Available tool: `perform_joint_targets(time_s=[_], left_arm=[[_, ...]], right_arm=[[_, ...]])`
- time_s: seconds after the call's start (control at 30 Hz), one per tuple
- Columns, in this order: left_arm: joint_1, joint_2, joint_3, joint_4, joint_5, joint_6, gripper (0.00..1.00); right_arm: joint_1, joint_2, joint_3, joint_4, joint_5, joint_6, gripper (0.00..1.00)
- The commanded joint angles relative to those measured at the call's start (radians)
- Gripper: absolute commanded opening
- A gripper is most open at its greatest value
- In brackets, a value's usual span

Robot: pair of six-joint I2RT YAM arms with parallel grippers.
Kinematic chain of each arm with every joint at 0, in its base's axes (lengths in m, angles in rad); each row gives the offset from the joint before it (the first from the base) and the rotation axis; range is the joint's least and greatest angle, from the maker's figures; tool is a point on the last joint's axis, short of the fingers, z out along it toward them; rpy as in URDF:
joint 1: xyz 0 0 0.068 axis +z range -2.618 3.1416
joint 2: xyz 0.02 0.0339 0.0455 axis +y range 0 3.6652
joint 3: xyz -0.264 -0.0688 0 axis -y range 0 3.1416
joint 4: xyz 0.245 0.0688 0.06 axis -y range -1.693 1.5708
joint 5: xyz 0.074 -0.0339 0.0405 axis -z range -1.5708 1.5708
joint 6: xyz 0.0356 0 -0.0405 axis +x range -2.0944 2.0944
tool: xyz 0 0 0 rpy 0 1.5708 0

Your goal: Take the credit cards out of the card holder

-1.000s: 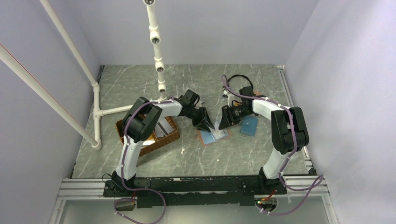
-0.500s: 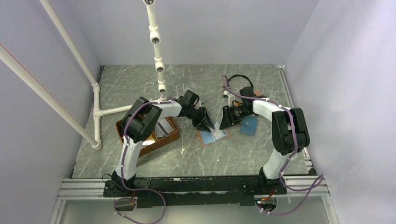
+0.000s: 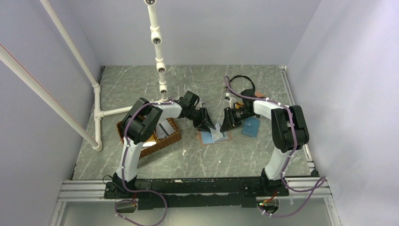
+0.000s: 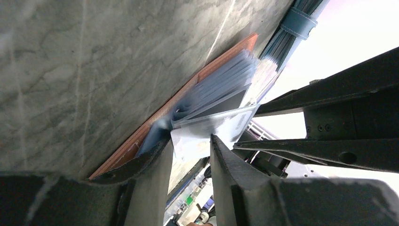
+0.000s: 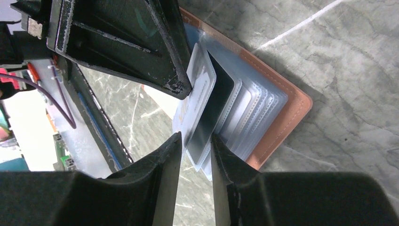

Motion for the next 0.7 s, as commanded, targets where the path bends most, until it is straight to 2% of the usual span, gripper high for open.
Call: perform_joint_targets(time_s=[0.0,0.17,0.4,0.57,0.6,0.67], left_arm=[[0.000,-0.035,-0.020,0.062,-0.048,-0.009,0.41],[0.004,-0.058,-0.041,0.095,-0.054,-0.017,0.41],[0.031,-0.112,-0.156,0.309,-0.021,-0.107,0.43],[0.032,-0.115,-0.174,0.321,-0.011,-0.115,0.44],[0.032,-0.115,-0.174,0.318,-0.010,-0.115,0.44],[0.032,-0.113,-0.170,0.306,-0.012,-0.112,0.44]], right_arm=[[0.018,0.041,0.013,0.024,-0.071,0.031,0.27],[0.015,0.048,0.013,0.030,-0.080,0.046,0.00],[-0.033,0.031,-0.014,0.073,-0.080,0.088,0.00],[-0.050,0.030,-0.014,0.069,-0.092,0.079,0.00],[-0.050,0.023,-0.013,0.067,-0.088,0.074,0.02],[-0.051,0.007,-0.009,0.055,-0.074,0.060,0.17]])
